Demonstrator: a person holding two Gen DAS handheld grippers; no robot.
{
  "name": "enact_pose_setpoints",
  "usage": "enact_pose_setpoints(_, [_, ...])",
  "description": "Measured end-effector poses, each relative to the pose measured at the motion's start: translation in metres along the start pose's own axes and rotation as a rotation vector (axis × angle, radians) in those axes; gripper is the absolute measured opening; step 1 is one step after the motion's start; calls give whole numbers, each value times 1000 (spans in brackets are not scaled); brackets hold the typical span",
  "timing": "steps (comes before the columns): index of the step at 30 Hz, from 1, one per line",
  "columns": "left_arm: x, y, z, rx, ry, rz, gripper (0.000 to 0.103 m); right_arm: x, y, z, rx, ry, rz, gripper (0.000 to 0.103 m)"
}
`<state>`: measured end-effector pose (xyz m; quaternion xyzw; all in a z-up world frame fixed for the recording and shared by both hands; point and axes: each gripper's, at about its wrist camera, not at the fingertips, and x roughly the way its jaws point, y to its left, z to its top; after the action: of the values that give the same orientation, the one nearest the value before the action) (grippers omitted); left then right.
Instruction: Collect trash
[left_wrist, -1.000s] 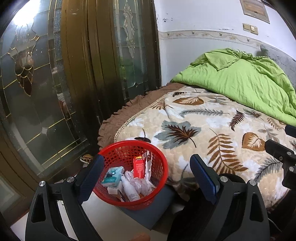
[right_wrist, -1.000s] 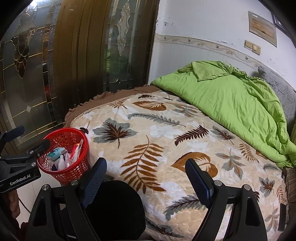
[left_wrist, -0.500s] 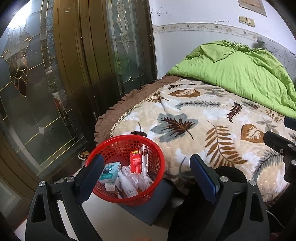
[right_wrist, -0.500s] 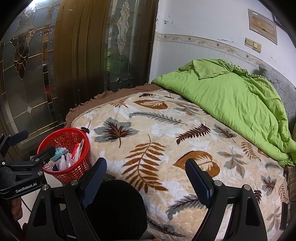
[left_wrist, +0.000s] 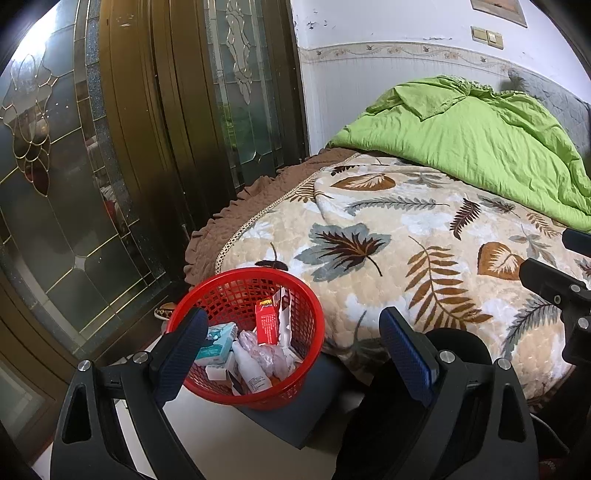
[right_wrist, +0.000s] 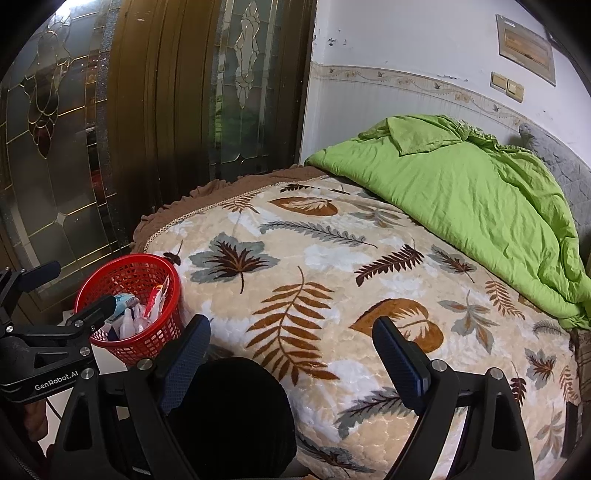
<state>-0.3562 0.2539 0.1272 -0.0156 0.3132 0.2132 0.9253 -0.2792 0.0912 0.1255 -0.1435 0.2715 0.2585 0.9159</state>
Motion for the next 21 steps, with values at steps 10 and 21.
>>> enact_pose_setpoints(10, [-1,-2,0,13,6,6,93,1,-1,-1,7,-4,3,92])
enact_pose_setpoints(21, [0,-14,1,73,3,9,93,2,-4,-4,24,-4,6,92])
